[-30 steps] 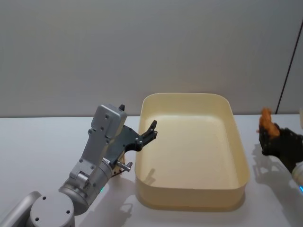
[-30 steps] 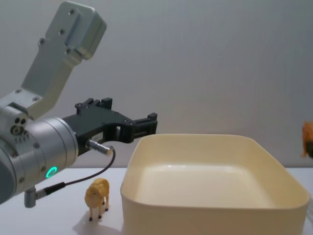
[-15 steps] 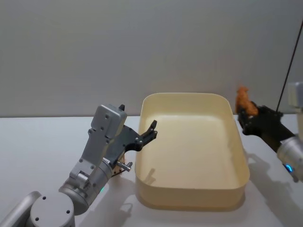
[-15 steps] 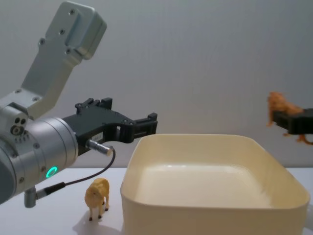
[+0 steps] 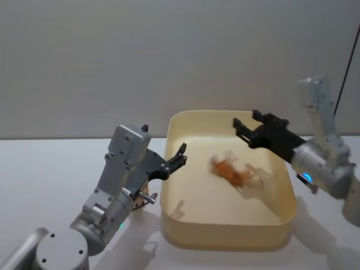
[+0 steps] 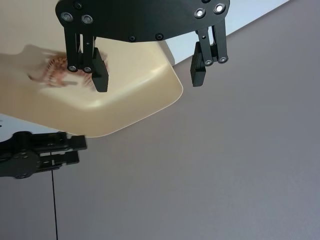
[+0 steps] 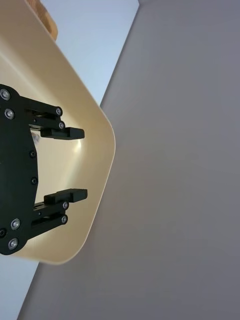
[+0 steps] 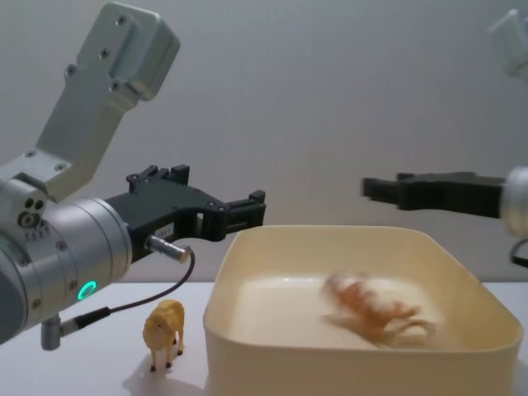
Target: Pick up the toy alternately with two hands and place it into the central storage box.
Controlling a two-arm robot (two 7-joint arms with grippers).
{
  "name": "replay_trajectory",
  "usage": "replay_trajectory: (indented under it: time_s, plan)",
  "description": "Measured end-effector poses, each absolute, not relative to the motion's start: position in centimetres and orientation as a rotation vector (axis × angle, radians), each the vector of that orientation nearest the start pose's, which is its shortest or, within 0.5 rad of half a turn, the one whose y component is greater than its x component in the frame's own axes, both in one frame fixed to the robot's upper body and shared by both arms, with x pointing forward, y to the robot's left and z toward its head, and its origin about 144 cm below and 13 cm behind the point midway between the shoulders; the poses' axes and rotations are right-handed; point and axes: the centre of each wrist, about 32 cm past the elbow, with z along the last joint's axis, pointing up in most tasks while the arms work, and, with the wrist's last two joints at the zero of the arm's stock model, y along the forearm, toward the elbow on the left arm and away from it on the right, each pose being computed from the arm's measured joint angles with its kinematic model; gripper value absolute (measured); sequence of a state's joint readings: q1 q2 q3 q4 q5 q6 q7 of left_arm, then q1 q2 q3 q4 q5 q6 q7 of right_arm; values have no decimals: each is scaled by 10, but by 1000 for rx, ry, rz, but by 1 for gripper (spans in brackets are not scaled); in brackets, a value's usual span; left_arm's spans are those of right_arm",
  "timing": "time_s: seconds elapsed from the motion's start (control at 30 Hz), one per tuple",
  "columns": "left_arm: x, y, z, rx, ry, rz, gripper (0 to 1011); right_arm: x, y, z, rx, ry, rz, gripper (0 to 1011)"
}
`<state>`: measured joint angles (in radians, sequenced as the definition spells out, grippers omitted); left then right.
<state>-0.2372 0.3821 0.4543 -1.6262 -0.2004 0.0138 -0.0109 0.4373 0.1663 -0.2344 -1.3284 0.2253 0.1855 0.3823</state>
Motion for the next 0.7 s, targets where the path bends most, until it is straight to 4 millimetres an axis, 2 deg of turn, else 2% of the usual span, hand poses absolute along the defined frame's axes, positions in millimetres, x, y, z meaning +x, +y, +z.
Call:
replay_trajectory:
  time_s: [0.2, 0.43, 0.53, 0.7]
  plan:
    - [492, 198, 1204, 61, -268, 1124, 1001, 593, -204, 1226, -46, 36, -934, 744]
    - [492, 198, 1204, 61, -268, 1124, 1001, 595, -203, 1228, -44, 33, -922, 942]
    - [492, 198, 1204, 61, -268, 1124, 1002, 592, -206, 1228, -42, 30, -931, 999]
    - [492, 198, 1204, 61, -268, 1124, 1002, 581, -216, 1229, -36, 21, -975, 1001]
